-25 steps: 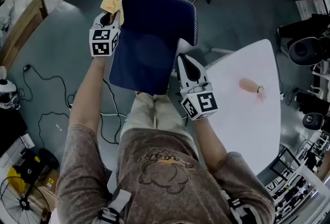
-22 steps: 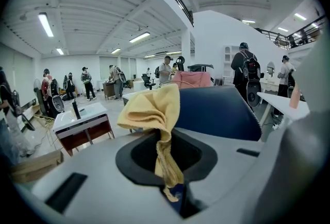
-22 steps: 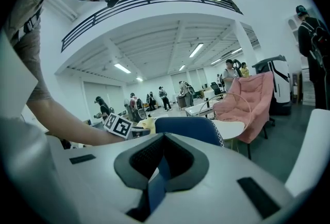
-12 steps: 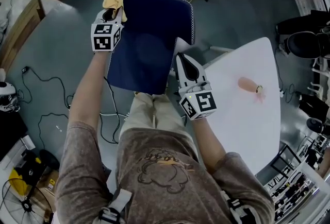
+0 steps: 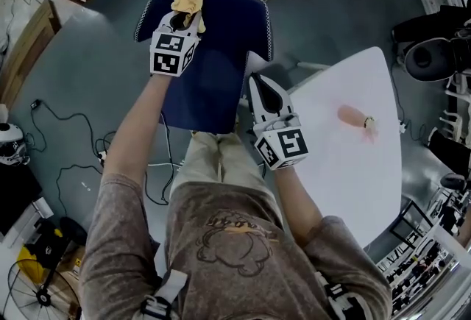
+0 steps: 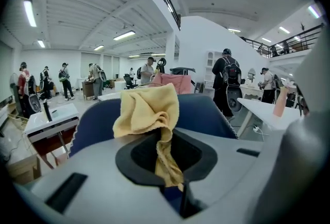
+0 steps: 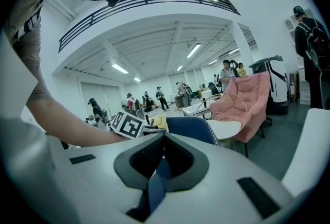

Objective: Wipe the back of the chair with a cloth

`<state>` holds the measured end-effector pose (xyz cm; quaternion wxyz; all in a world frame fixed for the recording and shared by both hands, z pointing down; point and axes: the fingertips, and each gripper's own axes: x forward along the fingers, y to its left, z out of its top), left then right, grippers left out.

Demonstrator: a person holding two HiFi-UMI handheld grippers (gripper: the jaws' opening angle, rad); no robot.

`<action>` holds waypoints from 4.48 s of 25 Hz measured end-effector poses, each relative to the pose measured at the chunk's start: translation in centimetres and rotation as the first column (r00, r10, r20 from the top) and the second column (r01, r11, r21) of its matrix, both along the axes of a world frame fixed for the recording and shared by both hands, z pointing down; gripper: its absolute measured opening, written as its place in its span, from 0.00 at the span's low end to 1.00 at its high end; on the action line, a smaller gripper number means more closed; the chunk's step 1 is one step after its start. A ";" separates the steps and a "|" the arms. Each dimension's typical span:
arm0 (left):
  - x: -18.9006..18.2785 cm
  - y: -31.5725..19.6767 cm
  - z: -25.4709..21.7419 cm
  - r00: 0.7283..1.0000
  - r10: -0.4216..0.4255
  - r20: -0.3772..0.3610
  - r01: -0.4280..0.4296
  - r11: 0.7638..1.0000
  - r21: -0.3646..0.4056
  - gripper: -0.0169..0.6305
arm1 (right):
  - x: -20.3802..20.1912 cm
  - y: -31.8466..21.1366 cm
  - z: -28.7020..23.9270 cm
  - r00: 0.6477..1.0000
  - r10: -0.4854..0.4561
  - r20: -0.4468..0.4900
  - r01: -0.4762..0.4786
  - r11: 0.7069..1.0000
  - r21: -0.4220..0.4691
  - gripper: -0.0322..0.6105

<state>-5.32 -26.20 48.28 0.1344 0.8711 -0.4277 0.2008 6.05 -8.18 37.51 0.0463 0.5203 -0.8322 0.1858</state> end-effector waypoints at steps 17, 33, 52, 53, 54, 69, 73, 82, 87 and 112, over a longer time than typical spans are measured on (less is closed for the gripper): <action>13.5 3.4 -0.3 0.966 0.246 -0.073 -0.246 0.969 0.009 0.10 | 3.8 1.1 0.2 0.996 0.085 -0.014 -0.085 0.996 -0.003 0.09; 16.2 7.6 -0.8 0.914 0.363 -0.180 -0.371 0.929 -0.010 0.10 | 4.8 1.7 0.8 0.996 0.089 -0.020 -0.089 0.996 -0.008 0.09; -7.6 4.7 1.8 0.996 -0.086 0.021 0.086 0.996 0.033 0.10 | 1.5 0.7 1.2 1.000 -0.001 -0.019 0.001 1.000 -0.014 0.09; -8.7 4.7 2.0 0.994 -0.106 0.030 0.105 0.994 0.032 0.10 | 1.4 0.6 1.3 1.000 -0.006 -0.019 0.005 1.000 -0.014 0.09; -9.8 4.7 2.2 0.992 -0.123 0.040 0.122 0.992 0.031 0.10 | 1.2 0.6 1.3 1.000 -0.009 -0.019 0.009 1.000 -0.014 0.09; -15.9 2.7 6.4 0.958 -0.239 0.156 0.242 0.970 -0.002 0.10 | 0.9 -0.4 1.9 0.999 -0.013 -0.032 0.011 0.999 -0.032 0.09; -14.5 2.0 6.8 0.964 -0.224 0.143 0.228 0.974 -0.007 0.10 | 0.8 -0.4 2.2 0.999 -0.009 -0.033 0.008 0.999 -0.038 0.09; -8.8 1.1 7.2 0.988 -0.142 0.065 0.144 0.989 -0.029 0.10 | 0.9 -0.8 2.3 1.000 0.002 -0.021 -0.003 0.999 -0.035 0.09; -3.0 2.0 7.5 0.999 -0.037 0.036 0.038 0.998 -0.040 0.10 | 1.3 -0.9 2.3 1.000 0.027 -0.016 -0.027 0.999 -0.036 0.09; 15.5 9.1 8.3 0.923 0.376 -0.081 -0.382 0.922 -0.067 0.10 | 4.3 0.5 2.2 0.994 0.110 -0.019 -0.111 0.993 -0.031 0.09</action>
